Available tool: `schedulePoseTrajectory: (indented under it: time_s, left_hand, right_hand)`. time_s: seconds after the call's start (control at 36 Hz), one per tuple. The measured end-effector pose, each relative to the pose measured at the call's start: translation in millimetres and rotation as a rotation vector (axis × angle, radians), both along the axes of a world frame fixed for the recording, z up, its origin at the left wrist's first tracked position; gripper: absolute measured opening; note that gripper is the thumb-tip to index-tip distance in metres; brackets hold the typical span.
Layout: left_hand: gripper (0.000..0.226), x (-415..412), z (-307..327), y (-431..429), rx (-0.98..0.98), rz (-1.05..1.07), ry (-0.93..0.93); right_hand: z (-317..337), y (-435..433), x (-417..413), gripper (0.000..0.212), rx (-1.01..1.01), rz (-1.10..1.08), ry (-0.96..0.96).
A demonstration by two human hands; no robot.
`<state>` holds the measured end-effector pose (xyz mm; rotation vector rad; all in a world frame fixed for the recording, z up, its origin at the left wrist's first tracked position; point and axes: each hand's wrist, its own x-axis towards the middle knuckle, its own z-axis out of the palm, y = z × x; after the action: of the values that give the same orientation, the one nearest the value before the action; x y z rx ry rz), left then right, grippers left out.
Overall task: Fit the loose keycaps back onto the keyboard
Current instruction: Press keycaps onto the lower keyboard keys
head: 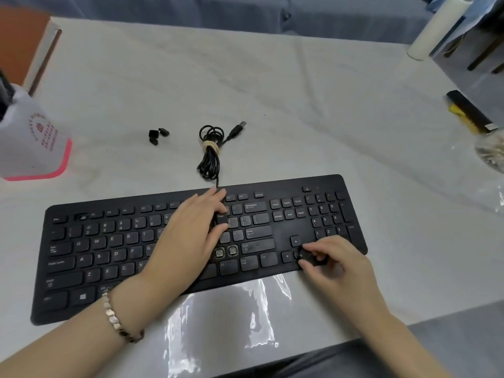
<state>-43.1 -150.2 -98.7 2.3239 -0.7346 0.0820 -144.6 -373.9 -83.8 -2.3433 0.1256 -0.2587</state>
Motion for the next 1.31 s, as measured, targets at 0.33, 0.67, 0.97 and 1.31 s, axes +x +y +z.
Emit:
schedulePoseTrajectory:
  time_s: [0.33, 0.67, 0.97, 1.31]
  left_hand:
    - [0.020, -0.2, -4.3, 0.7, -0.012, -0.006, -0.021]
    - [0.015, 0.0, -2.6, 1.2, -0.037, 0.014, 0.009]
    - [0.017, -0.3, -1.0, 2.3, -0.057, 0.007, 0.042]
    - [0.016, -6.9, 6.3, 35.6, -0.116, 0.127, 0.065]
  right_hand:
    - [-1.2, -7.8, 4.4, 0.021, -0.002, 0.040, 0.062]
    - [-0.7, -8.8, 4.8, 0.012, 0.044, 0.078, 0.085]
    - [4.7, -6.3, 6.4, 0.026, -0.012, 0.118, 0.113]
    - [17.2, 1.6, 9.2, 0.015, -0.034, 0.117, 0.016]
